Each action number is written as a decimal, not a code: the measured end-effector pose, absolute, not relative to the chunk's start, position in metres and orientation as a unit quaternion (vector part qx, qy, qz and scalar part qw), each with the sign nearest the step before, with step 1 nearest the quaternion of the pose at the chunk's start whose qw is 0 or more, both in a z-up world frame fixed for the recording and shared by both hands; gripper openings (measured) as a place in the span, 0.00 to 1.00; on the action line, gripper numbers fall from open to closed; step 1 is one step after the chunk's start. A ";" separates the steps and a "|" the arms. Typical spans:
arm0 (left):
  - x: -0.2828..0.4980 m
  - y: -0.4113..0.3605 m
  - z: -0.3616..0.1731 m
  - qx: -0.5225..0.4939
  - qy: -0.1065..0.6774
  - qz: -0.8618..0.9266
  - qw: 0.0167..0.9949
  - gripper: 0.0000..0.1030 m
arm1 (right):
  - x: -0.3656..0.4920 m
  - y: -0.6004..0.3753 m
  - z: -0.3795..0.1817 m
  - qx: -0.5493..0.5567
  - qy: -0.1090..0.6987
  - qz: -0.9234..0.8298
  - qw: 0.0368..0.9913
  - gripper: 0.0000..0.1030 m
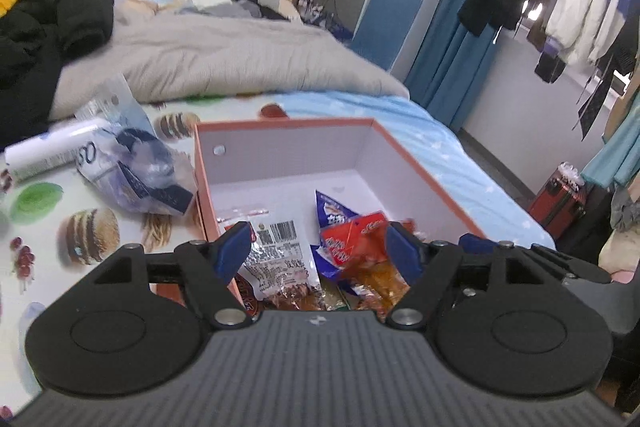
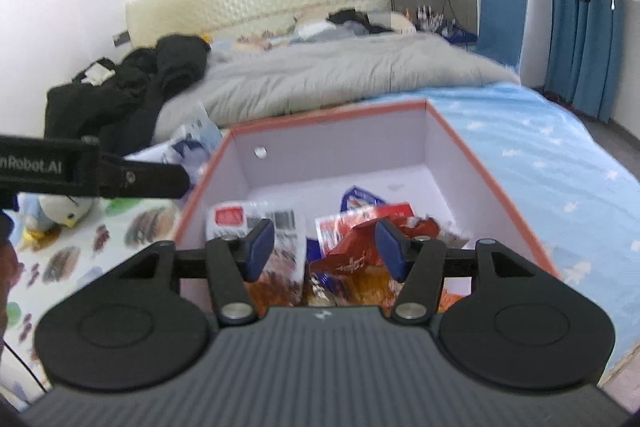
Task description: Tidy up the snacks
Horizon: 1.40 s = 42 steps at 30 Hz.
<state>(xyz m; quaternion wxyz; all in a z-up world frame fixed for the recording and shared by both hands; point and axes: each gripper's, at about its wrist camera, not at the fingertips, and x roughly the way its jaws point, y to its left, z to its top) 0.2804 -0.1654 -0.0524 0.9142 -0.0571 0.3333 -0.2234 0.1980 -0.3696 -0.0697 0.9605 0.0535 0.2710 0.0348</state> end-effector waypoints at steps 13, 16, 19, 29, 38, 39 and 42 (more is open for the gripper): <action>0.190 -0.137 0.017 -0.066 0.274 -0.232 0.931 0.76 | 0.120 -0.362 0.008 0.058 0.184 0.026 0.981 0.57; 0.171 -0.132 0.025 -0.062 0.268 -0.230 0.934 0.76 | 0.102 -0.359 0.015 0.064 0.175 0.023 0.982 0.57; 0.153 -0.126 0.029 -0.058 0.264 -0.225 0.936 0.76 | 0.086 -0.357 0.019 0.069 0.172 0.018 0.983 0.57; 0.108 -0.115 0.028 -0.048 0.264 -0.214 0.939 0.76 | 0.046 -0.353 0.019 0.069 0.168 -0.007 0.983 0.57; 0.094 -0.113 -0.003 -0.053 0.291 -0.210 0.932 0.76 | 0.025 -0.346 -0.007 0.069 0.200 -0.013 0.977 0.57; 0.092 -0.113 -0.005 -0.053 0.292 -0.210 0.931 0.76 | 0.021 -0.346 -0.009 0.067 0.202 -0.017 0.977 0.57; 0.091 -0.114 -0.011 -0.051 0.299 -0.210 0.929 0.76 | 0.018 -0.348 -0.015 0.071 0.207 -0.022 0.975 0.57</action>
